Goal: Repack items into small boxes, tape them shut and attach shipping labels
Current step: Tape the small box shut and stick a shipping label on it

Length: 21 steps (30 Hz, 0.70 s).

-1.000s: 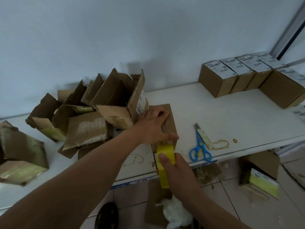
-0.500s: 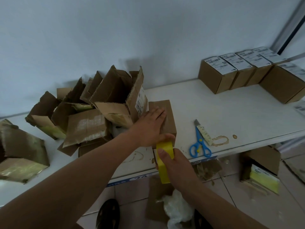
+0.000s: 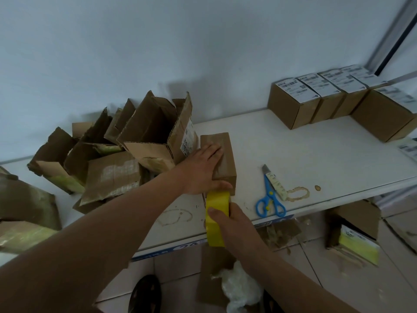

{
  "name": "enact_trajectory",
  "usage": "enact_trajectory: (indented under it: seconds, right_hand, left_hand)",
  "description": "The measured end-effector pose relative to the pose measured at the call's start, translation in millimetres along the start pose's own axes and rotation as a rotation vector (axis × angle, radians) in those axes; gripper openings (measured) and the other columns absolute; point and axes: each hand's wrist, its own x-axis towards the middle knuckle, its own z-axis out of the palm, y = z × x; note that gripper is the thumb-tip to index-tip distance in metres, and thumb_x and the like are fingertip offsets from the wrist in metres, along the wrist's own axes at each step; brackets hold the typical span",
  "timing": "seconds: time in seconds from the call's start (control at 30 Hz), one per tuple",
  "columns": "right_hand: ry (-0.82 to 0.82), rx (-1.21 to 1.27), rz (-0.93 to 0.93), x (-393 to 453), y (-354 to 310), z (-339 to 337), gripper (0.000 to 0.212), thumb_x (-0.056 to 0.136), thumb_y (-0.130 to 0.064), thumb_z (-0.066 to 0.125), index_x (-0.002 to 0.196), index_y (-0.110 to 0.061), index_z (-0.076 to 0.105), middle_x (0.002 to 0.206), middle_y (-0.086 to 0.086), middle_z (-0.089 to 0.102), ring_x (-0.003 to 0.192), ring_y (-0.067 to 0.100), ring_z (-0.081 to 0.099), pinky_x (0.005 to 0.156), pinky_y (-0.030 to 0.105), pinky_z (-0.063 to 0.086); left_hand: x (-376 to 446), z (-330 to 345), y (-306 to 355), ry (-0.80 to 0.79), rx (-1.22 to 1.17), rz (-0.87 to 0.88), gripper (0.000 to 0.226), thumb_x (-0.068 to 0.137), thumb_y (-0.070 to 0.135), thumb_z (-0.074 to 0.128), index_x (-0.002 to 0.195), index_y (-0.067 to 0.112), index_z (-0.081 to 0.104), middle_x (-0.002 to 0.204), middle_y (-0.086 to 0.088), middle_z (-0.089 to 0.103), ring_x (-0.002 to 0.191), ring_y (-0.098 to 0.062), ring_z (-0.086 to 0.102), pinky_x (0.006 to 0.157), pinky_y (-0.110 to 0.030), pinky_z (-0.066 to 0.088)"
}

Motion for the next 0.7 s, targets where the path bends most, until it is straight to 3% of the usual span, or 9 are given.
enact_trajectory:
  seconds: [0.2,0.3,0.4,0.53,0.67,0.7]
  right_hand:
    - [0.020,-0.115,-0.046,7,-4,-10,0.033,0.095,-0.047,0.053,0.113,-0.019,0.056,0.106,0.002,0.063,0.098,0.020,0.063,0.089,0.039,0.054]
    - [-0.006,-0.101,-0.076,3,-6,-9,0.028,0.096,-0.047,0.053,0.112,-0.024,0.053,0.103,-0.002,0.062,0.095,0.016,0.062,0.085,0.033,0.053]
    - [0.000,-0.082,-0.072,2,-7,-9,0.020,0.094,-0.045,0.058,0.102,-0.026,0.055,0.103,0.000,0.065,0.096,0.018,0.065,0.088,0.038,0.055]
    - [0.013,-0.100,-0.057,4,-12,-16,0.030,0.090,-0.047,0.063,0.102,-0.019,0.061,0.101,0.007,0.068,0.093,0.022,0.068,0.086,0.044,0.057]
    - [-0.054,-0.150,-0.075,3,-18,-24,0.019,0.091,-0.045,0.062,0.090,-0.028,0.058,0.091,-0.005,0.066,0.079,0.007,0.064,0.063,0.020,0.054]
    - [-0.066,-0.162,-0.071,3,-20,-25,0.019,0.091,-0.046,0.062,0.088,-0.028,0.057,0.092,-0.005,0.067,0.079,0.006,0.064,0.064,0.020,0.055]
  left_hand:
    - [5,4,3,0.053,0.068,0.006,0.099,0.088,0.074,0.035,0.157,0.012,0.001,0.165,-0.004,-0.003,0.151,-0.020,-0.006,0.121,-0.039,0.003]
    - [3,1,3,0.045,0.063,-0.014,0.097,0.088,0.075,0.035,0.157,0.015,0.001,0.165,0.000,-0.004,0.150,-0.017,-0.005,0.120,-0.040,0.003]
    - [1,-1,2,0.049,0.049,-0.049,0.099,0.085,0.079,0.033,0.157,0.021,0.001,0.164,0.006,-0.004,0.150,-0.015,-0.003,0.121,-0.043,0.004]
    - [1,3,1,0.051,-0.008,-0.091,0.102,0.082,0.081,0.036,0.157,0.023,-0.001,0.164,0.007,-0.006,0.150,-0.015,-0.006,0.121,-0.047,0.002]
    - [-4,4,5,0.084,-0.102,-0.133,0.100,0.083,0.079,0.040,0.157,0.024,0.001,0.164,0.006,-0.004,0.150,-0.016,-0.005,0.122,-0.049,0.004]
    - [-6,2,7,0.100,-0.131,-0.148,0.098,0.085,0.077,0.042,0.157,0.024,0.002,0.164,0.006,-0.004,0.150,-0.016,-0.005,0.122,-0.048,0.004]
